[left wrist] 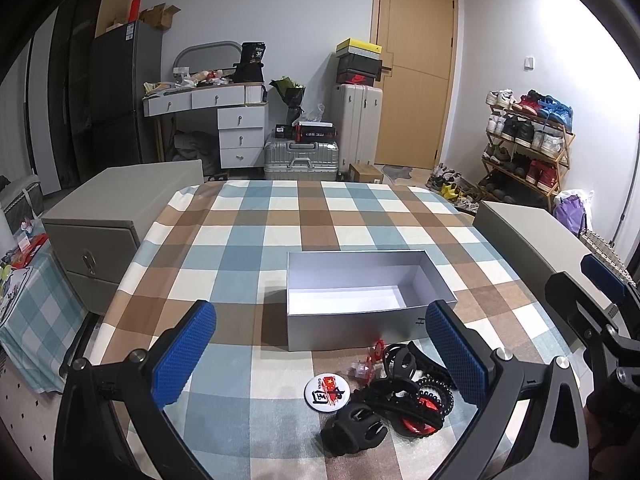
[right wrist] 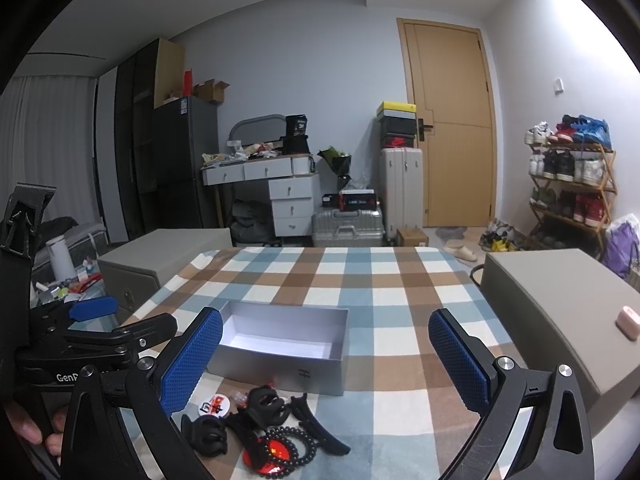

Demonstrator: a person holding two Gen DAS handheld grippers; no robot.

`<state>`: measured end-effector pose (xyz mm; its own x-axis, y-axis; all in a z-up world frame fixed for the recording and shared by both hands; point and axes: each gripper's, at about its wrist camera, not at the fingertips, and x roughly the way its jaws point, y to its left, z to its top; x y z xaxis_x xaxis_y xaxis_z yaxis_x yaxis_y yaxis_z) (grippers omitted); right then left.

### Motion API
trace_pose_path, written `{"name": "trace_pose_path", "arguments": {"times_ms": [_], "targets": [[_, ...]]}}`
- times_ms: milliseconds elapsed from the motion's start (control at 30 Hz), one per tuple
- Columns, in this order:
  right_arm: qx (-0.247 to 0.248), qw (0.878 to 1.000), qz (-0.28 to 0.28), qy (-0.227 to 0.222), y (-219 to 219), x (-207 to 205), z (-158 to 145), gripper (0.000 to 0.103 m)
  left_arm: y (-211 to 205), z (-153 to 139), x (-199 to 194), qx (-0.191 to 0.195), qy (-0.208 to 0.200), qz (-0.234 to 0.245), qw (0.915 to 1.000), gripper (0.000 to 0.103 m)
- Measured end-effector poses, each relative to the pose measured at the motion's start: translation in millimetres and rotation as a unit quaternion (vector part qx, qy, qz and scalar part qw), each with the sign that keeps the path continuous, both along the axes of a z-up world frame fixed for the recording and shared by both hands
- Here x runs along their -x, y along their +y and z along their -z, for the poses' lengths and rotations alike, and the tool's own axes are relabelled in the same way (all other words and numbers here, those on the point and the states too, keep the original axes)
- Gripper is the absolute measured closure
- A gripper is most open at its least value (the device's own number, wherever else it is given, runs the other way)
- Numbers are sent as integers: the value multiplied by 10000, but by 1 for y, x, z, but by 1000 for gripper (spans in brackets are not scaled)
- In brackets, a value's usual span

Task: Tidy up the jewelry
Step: 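Lower the left tool onto the black claw clips and close it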

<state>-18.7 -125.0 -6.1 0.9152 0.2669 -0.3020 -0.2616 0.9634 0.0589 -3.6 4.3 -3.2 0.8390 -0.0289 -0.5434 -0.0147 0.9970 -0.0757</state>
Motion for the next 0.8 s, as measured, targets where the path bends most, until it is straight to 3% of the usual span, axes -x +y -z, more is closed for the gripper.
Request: {"name": "trace_pose_path", "arguments": {"times_ms": [467, 700, 800], "targets": [[-99, 9998, 33, 158, -4, -5, 11, 0, 7, 17, 2, 352, 438, 360, 9978, 1], [-120, 9992, -21, 388, -9, -12, 21, 0, 9, 49, 6, 758, 1026, 1036, 9864, 1], [-175, 9984, -60, 530, -10, -15, 27, 0, 5, 61, 8, 713, 1252, 1112, 9833, 1]]}}
